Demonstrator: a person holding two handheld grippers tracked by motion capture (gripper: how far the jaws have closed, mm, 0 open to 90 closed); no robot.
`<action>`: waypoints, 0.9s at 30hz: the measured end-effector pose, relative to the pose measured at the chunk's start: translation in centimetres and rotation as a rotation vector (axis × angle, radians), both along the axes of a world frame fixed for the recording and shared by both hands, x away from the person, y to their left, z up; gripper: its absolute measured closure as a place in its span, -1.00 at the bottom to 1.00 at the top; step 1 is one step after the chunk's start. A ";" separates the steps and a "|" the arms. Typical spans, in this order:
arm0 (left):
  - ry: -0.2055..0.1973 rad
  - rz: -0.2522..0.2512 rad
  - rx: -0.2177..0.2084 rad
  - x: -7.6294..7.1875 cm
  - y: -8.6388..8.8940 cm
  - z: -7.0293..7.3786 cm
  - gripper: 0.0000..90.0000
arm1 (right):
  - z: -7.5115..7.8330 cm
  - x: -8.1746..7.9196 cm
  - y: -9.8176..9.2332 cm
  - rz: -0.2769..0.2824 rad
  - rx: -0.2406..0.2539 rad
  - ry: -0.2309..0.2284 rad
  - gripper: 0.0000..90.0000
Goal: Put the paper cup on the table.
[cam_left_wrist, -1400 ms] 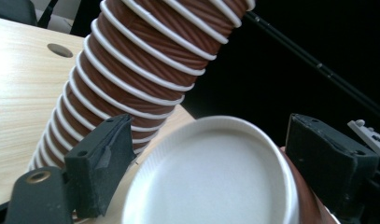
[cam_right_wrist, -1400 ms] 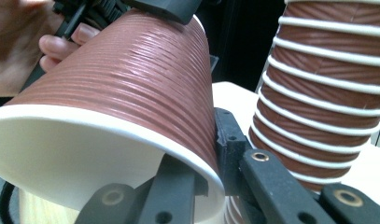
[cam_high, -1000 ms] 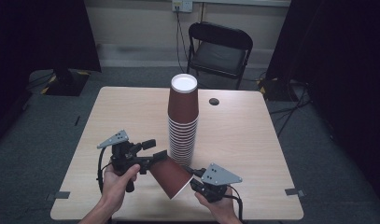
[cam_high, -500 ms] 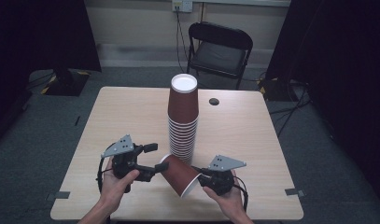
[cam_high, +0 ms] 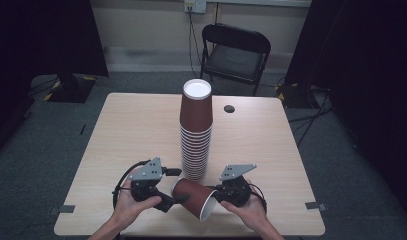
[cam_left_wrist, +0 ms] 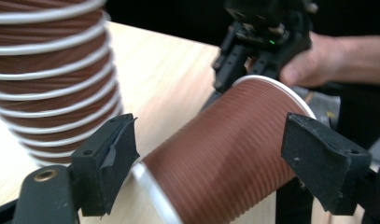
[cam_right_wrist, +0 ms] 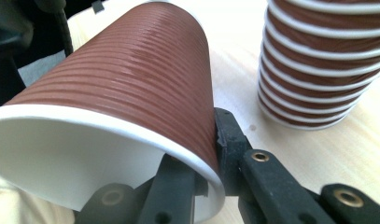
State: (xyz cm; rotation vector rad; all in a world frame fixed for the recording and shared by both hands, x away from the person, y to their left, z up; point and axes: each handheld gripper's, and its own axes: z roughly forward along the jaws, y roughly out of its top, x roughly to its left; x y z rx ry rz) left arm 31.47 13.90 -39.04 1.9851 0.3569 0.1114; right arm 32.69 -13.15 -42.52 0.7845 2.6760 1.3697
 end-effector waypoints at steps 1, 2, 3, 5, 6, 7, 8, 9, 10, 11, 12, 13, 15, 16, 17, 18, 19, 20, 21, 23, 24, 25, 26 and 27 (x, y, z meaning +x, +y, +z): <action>-0.003 -0.014 0.019 -0.1 -0.2 0.0 -0.62 | 0.0 0.1 0.1 0.003 -0.006 0.007 0.92; -0.005 -0.021 0.025 -0.2 -0.3 -0.1 -0.62 | -0.1 0.2 0.1 0.011 -0.009 0.017 0.92; -0.005 -0.021 0.025 -0.2 -0.3 -0.1 -0.63 | -0.1 0.2 0.1 0.011 -0.009 0.017 0.92; -0.023 -0.018 0.064 -0.3 -0.6 -0.2 -0.66 | -0.1 0.4 0.3 0.025 -0.025 0.049 0.91; -0.023 -0.018 0.064 -0.3 -0.6 -0.2 -0.65 | -0.1 0.4 0.3 0.025 -0.025 0.049 0.91; -0.016 -0.045 0.081 -0.4 -0.7 -0.4 -0.65 | 0.0 0.6 0.3 0.037 -0.016 0.059 0.92; -0.020 -0.051 0.089 -0.4 -0.8 -0.5 -0.65 | 0.0 0.7 0.3 0.038 -0.016 0.070 0.92; -0.022 -0.051 0.094 -0.5 -0.9 -0.6 -0.65 | 0.1 0.7 0.2 0.038 -0.022 0.078 0.92; -0.022 -0.051 0.094 -0.5 -0.9 -0.6 -0.65 | 0.1 0.7 0.2 0.038 -0.022 0.078 0.92; -0.027 -0.065 0.114 -0.5 -1.1 -0.6 -0.65 | 0.1 0.9 0.2 0.044 -0.027 0.097 0.92; -0.027 -0.065 0.114 -0.5 -1.1 -0.6 -0.65 | 0.0 1.0 0.2 0.044 -0.029 0.101 0.92; -0.039 -0.087 0.134 -0.5 -1.2 -0.7 -0.65 | 0.0 1.0 0.1 0.050 -0.032 0.109 0.92; -0.043 -0.089 0.138 -0.6 -1.3 -0.8 -0.65 | 0.0 1.1 0.1 0.055 -0.034 0.118 0.92; -0.063 -0.122 0.158 -0.8 -1.6 -1.0 -0.65 | 0.0 1.2 0.2 0.074 -0.040 0.132 0.92; -0.068 -0.130 0.171 -0.9 -1.8 -1.0 -0.64 | 0.1 1.2 0.2 0.081 -0.045 0.138 0.92; -0.068 -0.130 0.171 -0.9 -1.8 -1.0 -0.64 | 0.1 1.2 0.2 0.089 -0.050 0.145 0.92; -0.076 -0.147 0.187 -1.1 -2.1 -1.2 -0.64 | 0.1 1.2 0.3 0.090 -0.058 0.150 0.92; -0.076 -0.147 0.187 -1.1 -2.1 -1.2 -0.66 | 0.1 1.3 0.3 0.092 -0.062 0.153 0.92; -0.093 -0.157 0.207 -1.2 -2.3 -1.3 -0.66 | 0.1 1.3 0.3 0.092 -0.062 0.153 0.92; -0.111 -0.166 0.229 -1.4 -2.7 -1.5 -0.66 | 0.1 1.3 0.5 0.102 -0.076 0.164 0.92; -0.120 -0.175 0.231 -1.5 -2.9 -1.6 -0.68 | 0.1 1.3 0.6 0.104 -0.088 0.168 0.92; -0.114 -0.178 0.222 -1.4 -3.0 -1.7 -0.70 | 0.1 1.4 0.7 0.103 -0.090 0.174 0.92; -0.115 -0.177 0.222 -1.4 -3.0 -1.8 -0.71 | 0.1 1.4 0.7 0.101 -0.091 0.186 0.92; -0.115 -0.177 0.222 -1.4 -3.0 -1.8 -0.74 | 0.1 1.4 0.7 0.101 -0.091 0.186 0.92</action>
